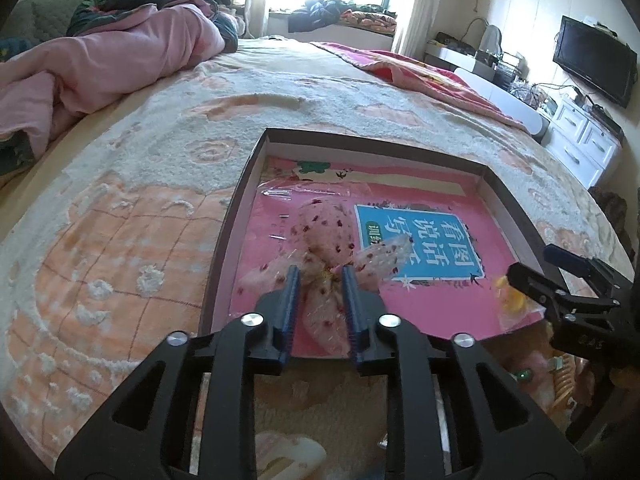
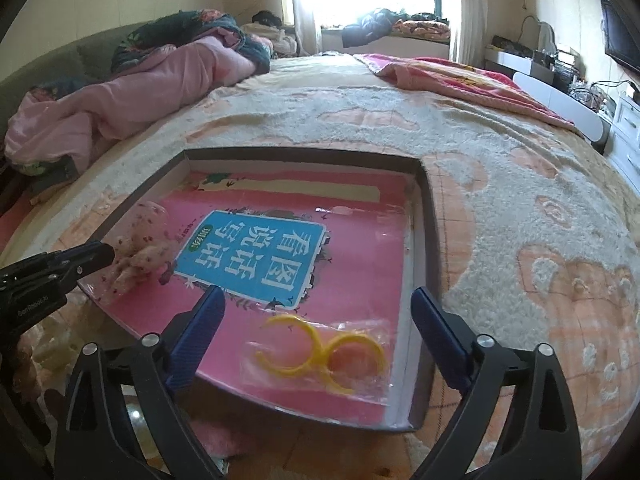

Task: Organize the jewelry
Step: 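Carry the bow into the tray and open the left gripper while the right drops the bangle bag there, then move the left gripper to the white claw clip while the right moves to the clear earring bag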

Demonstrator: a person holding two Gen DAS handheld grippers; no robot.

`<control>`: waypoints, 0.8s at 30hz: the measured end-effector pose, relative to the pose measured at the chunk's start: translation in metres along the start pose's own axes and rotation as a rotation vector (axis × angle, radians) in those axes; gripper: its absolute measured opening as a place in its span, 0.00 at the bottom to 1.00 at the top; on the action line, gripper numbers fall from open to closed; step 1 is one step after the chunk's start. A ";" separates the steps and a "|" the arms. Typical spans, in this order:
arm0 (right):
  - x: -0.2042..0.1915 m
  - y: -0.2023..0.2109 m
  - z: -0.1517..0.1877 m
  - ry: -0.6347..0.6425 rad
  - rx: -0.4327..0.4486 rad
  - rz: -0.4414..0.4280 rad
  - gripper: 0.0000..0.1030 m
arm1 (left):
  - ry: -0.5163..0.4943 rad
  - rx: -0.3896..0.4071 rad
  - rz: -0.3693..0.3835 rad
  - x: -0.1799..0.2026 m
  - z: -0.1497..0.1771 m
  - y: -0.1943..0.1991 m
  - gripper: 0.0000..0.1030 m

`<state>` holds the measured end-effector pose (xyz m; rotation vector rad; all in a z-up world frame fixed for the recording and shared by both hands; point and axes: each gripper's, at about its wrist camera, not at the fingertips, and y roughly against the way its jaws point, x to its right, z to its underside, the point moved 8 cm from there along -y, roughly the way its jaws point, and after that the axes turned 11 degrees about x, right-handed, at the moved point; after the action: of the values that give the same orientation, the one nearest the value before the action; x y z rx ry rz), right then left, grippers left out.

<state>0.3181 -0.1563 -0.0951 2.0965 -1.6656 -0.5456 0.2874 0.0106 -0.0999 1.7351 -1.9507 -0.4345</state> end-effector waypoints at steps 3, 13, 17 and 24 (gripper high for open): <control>0.002 0.012 -0.002 -0.011 0.040 0.000 0.91 | -0.011 0.006 -0.001 0.002 0.000 0.004 0.33; -0.004 0.048 -0.006 0.026 0.140 0.005 0.93 | -0.008 0.062 -0.025 0.000 -0.004 0.032 0.65; -0.006 0.063 -0.005 0.027 0.171 0.009 0.94 | -0.024 0.102 -0.043 0.002 -0.009 0.045 0.77; -0.008 0.092 -0.008 0.036 0.243 0.013 0.94 | -0.024 0.172 -0.053 0.005 -0.014 0.069 0.88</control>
<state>0.2457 -0.1663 -0.0385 2.2464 -1.8008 -0.3126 0.2372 0.0163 -0.0503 1.8999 -2.0145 -0.3151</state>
